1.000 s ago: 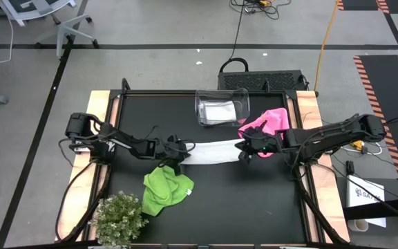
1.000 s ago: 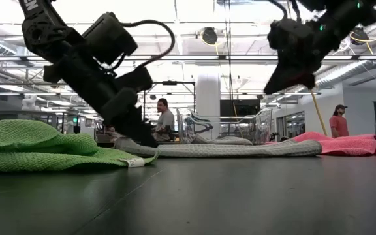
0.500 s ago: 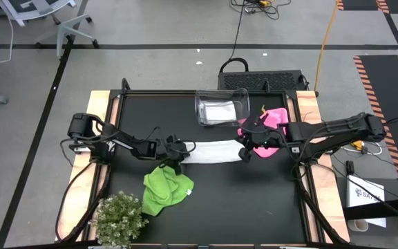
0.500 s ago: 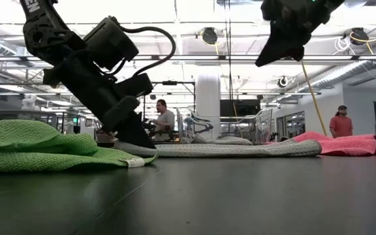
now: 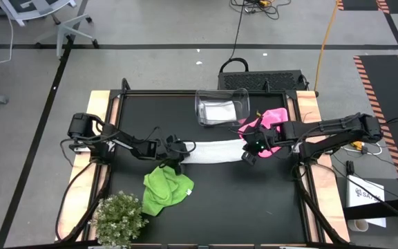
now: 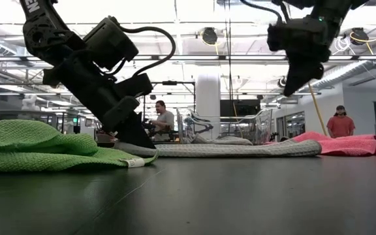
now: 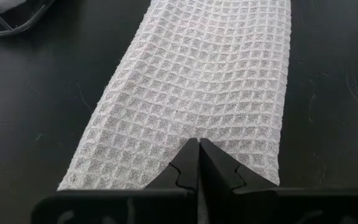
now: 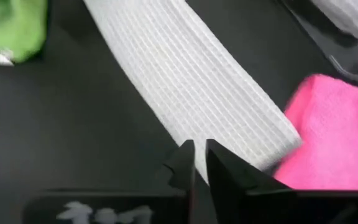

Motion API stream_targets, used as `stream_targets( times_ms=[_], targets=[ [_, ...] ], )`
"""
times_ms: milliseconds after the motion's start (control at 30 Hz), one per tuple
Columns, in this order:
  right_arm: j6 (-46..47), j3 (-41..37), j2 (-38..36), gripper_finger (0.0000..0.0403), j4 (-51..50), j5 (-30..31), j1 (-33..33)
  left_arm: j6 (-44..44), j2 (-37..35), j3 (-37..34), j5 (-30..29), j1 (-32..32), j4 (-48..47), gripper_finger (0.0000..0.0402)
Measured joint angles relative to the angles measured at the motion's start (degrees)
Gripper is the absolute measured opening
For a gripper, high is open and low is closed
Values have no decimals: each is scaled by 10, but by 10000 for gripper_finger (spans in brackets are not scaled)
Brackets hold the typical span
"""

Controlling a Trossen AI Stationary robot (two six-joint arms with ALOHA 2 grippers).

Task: Fold microfiber towels
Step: Fold the gray microfiber cloth

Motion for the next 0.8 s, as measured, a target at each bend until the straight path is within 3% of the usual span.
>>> stream_targets(
  times_ms=[233,433,800],
  targets=[
    [6,-1,33,111,-13,0,-17,0,0,0,0,0,3,19],
    [100,-1,58,169,-52,-11,-42,1,0,-1,0,0,5,19],
    [175,-45,71,196,-14,-59,-65,2,1,-1,0,1,8,19]
  ],
)
